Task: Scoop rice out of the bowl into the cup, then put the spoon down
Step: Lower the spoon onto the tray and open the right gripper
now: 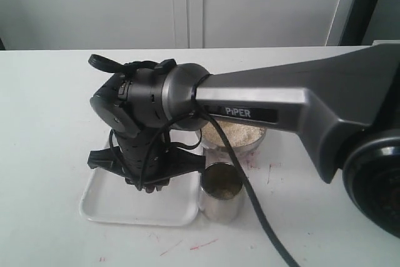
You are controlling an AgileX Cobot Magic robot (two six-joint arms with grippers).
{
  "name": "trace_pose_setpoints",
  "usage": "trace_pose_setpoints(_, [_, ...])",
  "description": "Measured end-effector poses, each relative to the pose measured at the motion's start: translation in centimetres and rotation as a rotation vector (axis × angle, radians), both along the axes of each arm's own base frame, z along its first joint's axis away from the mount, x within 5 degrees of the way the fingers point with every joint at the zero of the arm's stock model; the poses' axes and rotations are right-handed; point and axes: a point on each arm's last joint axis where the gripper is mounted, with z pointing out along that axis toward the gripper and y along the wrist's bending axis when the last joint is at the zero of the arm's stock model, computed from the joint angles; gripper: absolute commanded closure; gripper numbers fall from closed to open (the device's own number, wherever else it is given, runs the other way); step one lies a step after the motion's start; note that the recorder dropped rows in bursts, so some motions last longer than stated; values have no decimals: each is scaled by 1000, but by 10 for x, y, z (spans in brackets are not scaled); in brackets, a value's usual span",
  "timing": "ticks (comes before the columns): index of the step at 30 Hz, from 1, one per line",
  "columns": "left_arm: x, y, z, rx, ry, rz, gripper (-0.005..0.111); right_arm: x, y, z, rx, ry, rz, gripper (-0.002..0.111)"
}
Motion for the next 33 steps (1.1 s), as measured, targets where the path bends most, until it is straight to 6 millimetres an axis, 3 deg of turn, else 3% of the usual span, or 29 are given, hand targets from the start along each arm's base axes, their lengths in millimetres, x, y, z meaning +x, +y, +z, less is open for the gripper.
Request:
trace_pose_setpoints(7, [0,0,0,0,0,0,92,0,6,-14,2,5,12,108])
trace_pose_setpoints(15, [0,0,0,0,0,0,92,6,5,-16,19,-12,25,107])
trace_pose_setpoints(23, [0,0,0,0,0,0,92,5,6,-16,31,-8,56,81])
trace_pose_setpoints(30, [0,0,0,0,0,0,92,5,7,-17,37,-4,56,81])
trace_pose_setpoints(33, [0,0,0,0,0,0,92,5,7,-7,62,-29,65,81])
